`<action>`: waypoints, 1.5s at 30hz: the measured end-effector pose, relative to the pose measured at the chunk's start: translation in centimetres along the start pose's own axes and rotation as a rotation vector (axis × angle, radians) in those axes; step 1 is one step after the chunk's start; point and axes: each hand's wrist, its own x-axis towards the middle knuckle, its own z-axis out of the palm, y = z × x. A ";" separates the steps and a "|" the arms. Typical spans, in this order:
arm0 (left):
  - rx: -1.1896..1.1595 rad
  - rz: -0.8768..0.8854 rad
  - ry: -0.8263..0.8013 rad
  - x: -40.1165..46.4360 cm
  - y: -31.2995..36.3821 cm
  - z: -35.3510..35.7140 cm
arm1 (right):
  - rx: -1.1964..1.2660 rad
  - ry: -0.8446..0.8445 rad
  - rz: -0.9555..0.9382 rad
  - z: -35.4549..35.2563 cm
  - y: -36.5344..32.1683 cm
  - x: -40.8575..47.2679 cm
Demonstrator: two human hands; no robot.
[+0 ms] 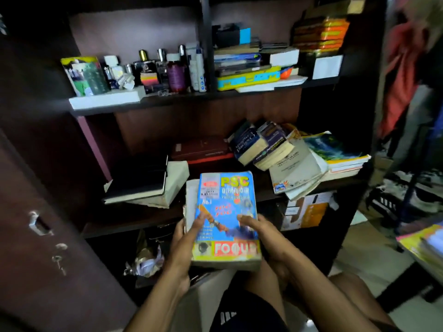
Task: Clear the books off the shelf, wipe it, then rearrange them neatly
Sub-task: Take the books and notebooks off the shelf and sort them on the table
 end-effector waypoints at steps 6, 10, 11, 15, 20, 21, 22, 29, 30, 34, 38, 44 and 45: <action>0.002 0.081 -0.176 -5.6 -0.8 4.1 | -0.077 0.008 -0.097 -4.0 -0.2 -5.0; -0.091 -0.013 -0.463 -8.6 -0.4 11.1 | -0.016 0.145 -0.241 -9.9 -4.2 -12.2; -0.137 -0.117 -0.599 -9.6 -0.1 14.3 | -0.013 0.212 -0.281 -12.3 -5.8 -14.8; -0.102 -0.077 -0.744 -10.9 -0.3 23.7 | -0.008 0.330 -0.378 -19.6 -10.9 -21.7; 0.052 0.071 -0.881 -12.7 -2.9 37.2 | 0.054 0.623 -0.450 -30.2 -14.3 -30.0; 0.066 0.080 -0.915 -13.3 -3.4 40.1 | 0.090 0.684 -0.453 -32.8 -14.8 -31.5; 0.071 0.091 -0.938 -13.6 -3.6 42.0 | 0.122 0.743 -0.461 -34.9 -15.3 -32.9; 0.082 0.070 -0.986 -11.5 -4.8 56.0 | 0.252 1.102 -0.533 -50.8 -16.1 -39.2; 0.088 0.080 -0.996 -11.1 -4.9 57.8 | 0.256 1.136 -0.502 -52.7 -15.3 -39.3; 0.144 0.101 -1.016 -9.8 -5.6 63.7 | 0.261 1.190 -0.424 -57.2 -11.5 -38.8; 0.316 0.125 -1.001 -7.9 -9.1 68.3 | 0.181 1.240 -0.407 -58.8 -10.5 -38.2; 0.733 0.363 -0.999 -5.1 -14.5 70.7 | -0.152 1.419 -0.293 -59.8 -10.0 -37.2; 0.805 0.434 -1.008 -4.6 -14.6 70.8 | -0.185 1.426 -0.274 -59.9 -10.0 -37.1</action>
